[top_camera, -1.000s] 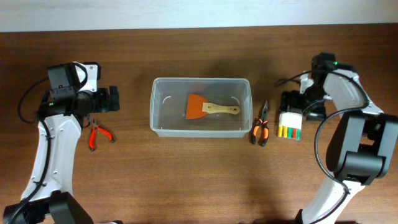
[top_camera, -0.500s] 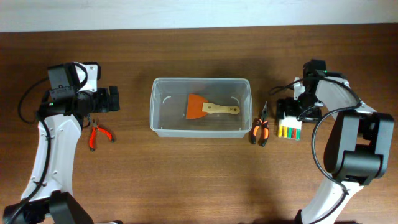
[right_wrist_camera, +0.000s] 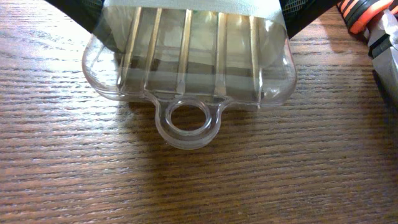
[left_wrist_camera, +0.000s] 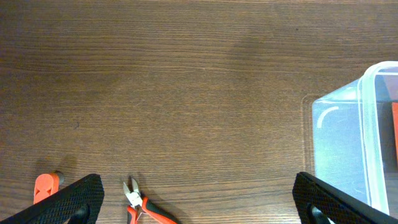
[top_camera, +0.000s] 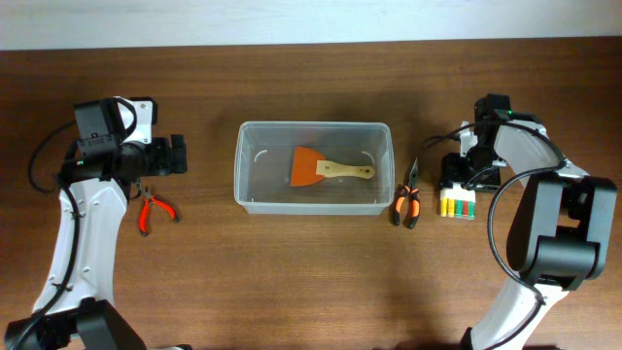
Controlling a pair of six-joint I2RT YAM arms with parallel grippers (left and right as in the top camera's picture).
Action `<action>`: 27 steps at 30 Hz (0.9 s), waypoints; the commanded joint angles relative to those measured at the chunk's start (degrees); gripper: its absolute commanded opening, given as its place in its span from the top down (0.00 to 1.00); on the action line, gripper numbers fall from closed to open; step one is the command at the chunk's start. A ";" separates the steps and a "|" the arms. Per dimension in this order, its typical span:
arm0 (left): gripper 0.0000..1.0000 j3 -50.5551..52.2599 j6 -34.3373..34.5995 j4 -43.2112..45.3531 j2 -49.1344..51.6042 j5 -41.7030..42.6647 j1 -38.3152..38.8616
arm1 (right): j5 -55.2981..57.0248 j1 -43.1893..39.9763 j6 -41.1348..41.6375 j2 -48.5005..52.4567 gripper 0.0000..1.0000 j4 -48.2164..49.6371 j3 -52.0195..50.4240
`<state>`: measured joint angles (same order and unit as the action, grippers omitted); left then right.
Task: Pack container
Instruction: 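Move the right gripper to the white colored-stick pack and grasp it, then carry the stick pack with the right gripper into the container and release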
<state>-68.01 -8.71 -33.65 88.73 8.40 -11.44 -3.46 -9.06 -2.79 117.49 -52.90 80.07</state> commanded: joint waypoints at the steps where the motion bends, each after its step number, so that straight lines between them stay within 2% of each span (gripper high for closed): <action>1: 0.01 -0.92 0.09 -0.04 0.33 0.63 -0.35 | -0.37 0.07 0.24 0.61 0.47 -1.84 0.59; 9: 0.01 -0.92 0.09 -0.04 0.33 0.63 -0.35 | -0.79 1.81 0.24 -2.38 0.49 -14.36 19.54; 13: 0.01 -0.92 0.09 -0.04 0.33 0.63 -0.35 | -0.76 7.30 0.20 -2.89 0.53 -21.79 34.60; 17: 0.01 -0.92 0.09 -0.04 0.33 0.63 -0.35 | -0.79 15.67 -1.31 -2.89 0.53 -22.84 44.15; 23: 0.01 -0.92 0.09 -0.04 0.33 0.63 -0.35 | -0.76 31.04 -10.27 -1.75 0.53 -16.28 44.81; 27: 0.01 -0.92 0.09 -0.04 0.33 0.63 -0.35 | -0.76 37.40 -13.99 1.36 0.53 -13.79 43.41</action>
<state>-68.05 -8.71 -33.65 88.73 8.40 -11.44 -4.16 24.16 -11.25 116.33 -67.99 124.60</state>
